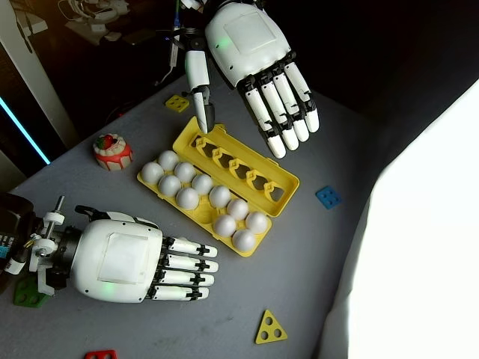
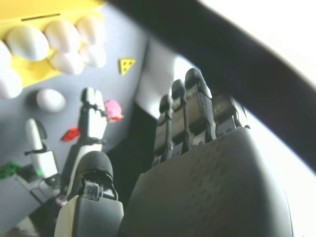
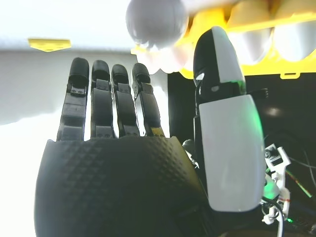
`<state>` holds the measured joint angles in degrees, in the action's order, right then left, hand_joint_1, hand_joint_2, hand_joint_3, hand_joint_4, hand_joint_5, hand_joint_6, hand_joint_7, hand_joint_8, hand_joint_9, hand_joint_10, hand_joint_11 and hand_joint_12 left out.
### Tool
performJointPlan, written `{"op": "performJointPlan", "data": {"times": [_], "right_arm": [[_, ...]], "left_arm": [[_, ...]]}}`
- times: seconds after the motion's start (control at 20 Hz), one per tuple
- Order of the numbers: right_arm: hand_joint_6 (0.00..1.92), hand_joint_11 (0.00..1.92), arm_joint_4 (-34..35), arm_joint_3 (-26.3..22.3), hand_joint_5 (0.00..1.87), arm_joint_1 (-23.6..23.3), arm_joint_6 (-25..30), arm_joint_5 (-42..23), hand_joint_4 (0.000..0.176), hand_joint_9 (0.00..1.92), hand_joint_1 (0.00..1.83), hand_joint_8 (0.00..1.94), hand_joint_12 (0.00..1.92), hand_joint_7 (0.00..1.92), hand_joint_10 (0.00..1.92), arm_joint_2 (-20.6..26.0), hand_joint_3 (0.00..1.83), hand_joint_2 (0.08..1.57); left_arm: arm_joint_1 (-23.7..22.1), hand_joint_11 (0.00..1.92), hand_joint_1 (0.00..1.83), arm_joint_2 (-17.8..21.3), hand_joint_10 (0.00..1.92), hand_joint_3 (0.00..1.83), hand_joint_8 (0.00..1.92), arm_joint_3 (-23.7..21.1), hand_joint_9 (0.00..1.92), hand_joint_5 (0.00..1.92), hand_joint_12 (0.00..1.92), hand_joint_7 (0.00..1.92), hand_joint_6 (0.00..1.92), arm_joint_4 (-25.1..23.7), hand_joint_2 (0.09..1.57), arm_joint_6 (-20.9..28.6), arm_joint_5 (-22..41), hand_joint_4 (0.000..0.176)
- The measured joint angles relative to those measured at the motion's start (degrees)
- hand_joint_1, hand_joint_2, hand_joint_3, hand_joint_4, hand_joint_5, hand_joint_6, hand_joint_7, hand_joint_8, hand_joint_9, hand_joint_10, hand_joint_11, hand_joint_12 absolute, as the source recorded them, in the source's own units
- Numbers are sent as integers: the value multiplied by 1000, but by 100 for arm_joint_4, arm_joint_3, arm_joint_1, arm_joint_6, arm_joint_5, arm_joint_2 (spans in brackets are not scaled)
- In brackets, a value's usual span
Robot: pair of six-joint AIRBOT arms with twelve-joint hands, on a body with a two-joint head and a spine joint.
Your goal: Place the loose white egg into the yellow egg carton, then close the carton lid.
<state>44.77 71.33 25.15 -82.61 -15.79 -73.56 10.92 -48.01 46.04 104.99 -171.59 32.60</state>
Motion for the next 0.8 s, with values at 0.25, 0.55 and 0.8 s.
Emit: {"op": "performJointPlan", "data": {"times": [0.25, 0.55, 0.8], "right_arm": [[2, 0, -7, 210, 287, 50, -111, -22, 0, 148, 923, 2, 315, 142, 3, -168, 3, 1098], [4, 0, 0, 251, 304, 155, -326, 42, 0, 156, 922, 5, 334, 143, 7, -262, 4, 1102], [8, 0, -2, 262, 331, 155, -369, -26, 0, 159, 967, 3, 387, 164, 2, -289, 3, 1103]], "left_arm": [[-74, 0, 0, -7, 2, 0, 1, -17, 191, 152, 438, 203, 2, 385, 1249, 0, 203, 0], [-48, 0, 0, -42, 1, 0, 0, 2, 190, 154, 411, 202, 1, 444, 1254, 2, 343, 0], [-39, 0, 0, -42, 3, 0, 1, -7, 166, 163, 353, 195, 3, 914, 1255, 2, 597, 0]]}}
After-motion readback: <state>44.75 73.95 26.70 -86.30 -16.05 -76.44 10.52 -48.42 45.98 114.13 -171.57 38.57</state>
